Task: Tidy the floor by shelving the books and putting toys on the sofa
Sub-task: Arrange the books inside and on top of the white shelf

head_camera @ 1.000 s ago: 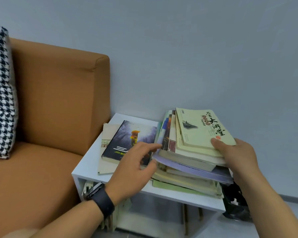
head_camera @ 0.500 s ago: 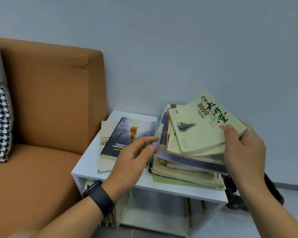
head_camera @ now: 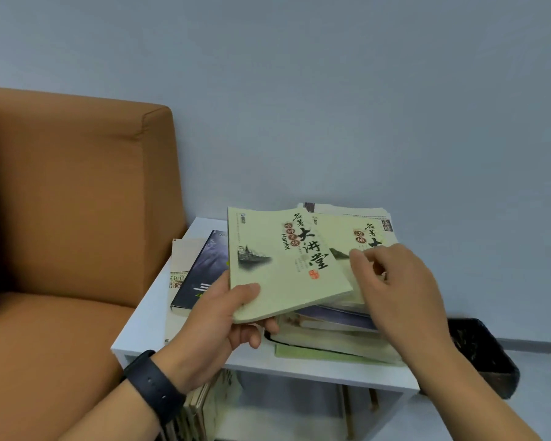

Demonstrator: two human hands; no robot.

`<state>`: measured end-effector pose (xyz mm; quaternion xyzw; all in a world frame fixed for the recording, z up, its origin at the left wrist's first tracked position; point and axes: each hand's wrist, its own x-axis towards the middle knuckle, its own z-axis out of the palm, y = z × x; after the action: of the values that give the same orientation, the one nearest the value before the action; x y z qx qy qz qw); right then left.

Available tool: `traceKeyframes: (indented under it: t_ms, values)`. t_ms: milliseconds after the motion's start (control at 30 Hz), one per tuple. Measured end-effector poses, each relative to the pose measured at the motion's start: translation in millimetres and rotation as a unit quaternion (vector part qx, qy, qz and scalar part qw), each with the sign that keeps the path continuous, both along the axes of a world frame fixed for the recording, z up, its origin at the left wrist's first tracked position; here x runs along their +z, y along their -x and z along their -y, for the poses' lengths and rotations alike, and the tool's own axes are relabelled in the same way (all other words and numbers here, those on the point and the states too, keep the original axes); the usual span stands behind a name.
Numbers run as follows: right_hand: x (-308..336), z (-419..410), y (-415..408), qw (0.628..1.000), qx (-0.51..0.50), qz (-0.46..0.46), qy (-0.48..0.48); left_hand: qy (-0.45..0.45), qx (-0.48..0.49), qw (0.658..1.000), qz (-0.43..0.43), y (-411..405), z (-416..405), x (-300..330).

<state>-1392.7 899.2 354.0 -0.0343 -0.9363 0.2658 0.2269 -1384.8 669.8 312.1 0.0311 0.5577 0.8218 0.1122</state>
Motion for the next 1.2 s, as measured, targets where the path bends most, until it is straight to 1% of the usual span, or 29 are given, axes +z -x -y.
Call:
traceKeyframes:
  t_ms: [33, 67, 100, 167, 300, 400, 467, 533, 600, 667, 733, 800, 900, 967, 1000, 1033, 1100, 1167, 1200]
  values:
    - [-1, -7, 4, 0.999, -0.032, 0.024, -0.008, -0.005, -0.003, 1.0, -0.001, -1, 4, 2]
    - [-1, -14, 6, 0.996, -0.06, 0.068, -0.023, -0.006, -0.006, 1.0, -0.007, -1, 7, 3]
    - [-2, -21, 10, 0.991, -0.069, 0.11, -0.01, -0.006, -0.012, 1.0, -0.013, -1, 10, 5]
    - [-2, -29, 13, 0.983, -0.062, 0.16, 0.062, -0.01, -0.024, 0.999, -0.023, 0, 10, 8]
    - [5, -43, 18, 0.968, -0.047, 0.191, 0.155, -0.04, -0.012, 0.999, -0.011, 8, 4, 12]
    - [1, -62, 23, 0.936, -0.029, 0.158, 0.312, -0.024, 0.021, 0.999, 0.006, 23, -7, 13]
    - [-8, -72, 26, 0.906, -0.043, 0.101, 0.409, 0.031, 0.034, 0.999, 0.001, 34, -15, 15]
    - [-13, -77, 29, 0.867, -0.071, 0.038, 0.491, 0.113, 0.047, 0.992, -0.026, 41, -23, 18]
    - [-14, -79, 31, 0.832, -0.092, -0.005, 0.547, 0.192, 0.064, 0.976, -0.078, 46, -30, 19]
    - [-13, -81, 31, 0.817, -0.118, -0.041, 0.563, 0.241, 0.072, 0.961, -0.116, 45, -37, 20]
    - [-11, -81, 30, 0.815, -0.141, -0.071, 0.558, 0.246, 0.069, 0.959, -0.123, 44, -39, 17]
    - [-10, -81, 28, 0.809, -0.141, -0.088, 0.563, 0.209, 0.088, 0.969, -0.103, 44, -38, 16]
    - [-8, -79, 27, 0.783, -0.116, -0.081, 0.606, 0.145, 0.155, 0.975, -0.067, 47, -30, 20]
    - [-7, -73, 26, 0.764, -0.085, -0.062, 0.637, 0.148, 0.172, 0.971, -0.067, 49, -26, 23]
    - [-7, -70, 25, 0.768, -0.069, -0.047, 0.634, 0.152, 0.17, 0.971, -0.073, 49, -26, 23]
    - [-7, -68, 25, 0.783, -0.056, -0.034, 0.618, 0.148, 0.163, 0.972, -0.08, 48, -27, 24]
    - [-5, -63, 24, 0.823, -0.036, -0.016, 0.567, 0.154, 0.137, 0.973, -0.107, 46, -30, 24]
    - [-2, -57, 21, 0.861, -0.025, -0.008, 0.507, 0.212, 0.092, 0.962, -0.146, 42, -38, 21]
    - [0, -54, 20, 0.881, -0.026, 0.006, 0.472, 0.262, 0.066, 0.948, -0.17, 42, -42, 17]
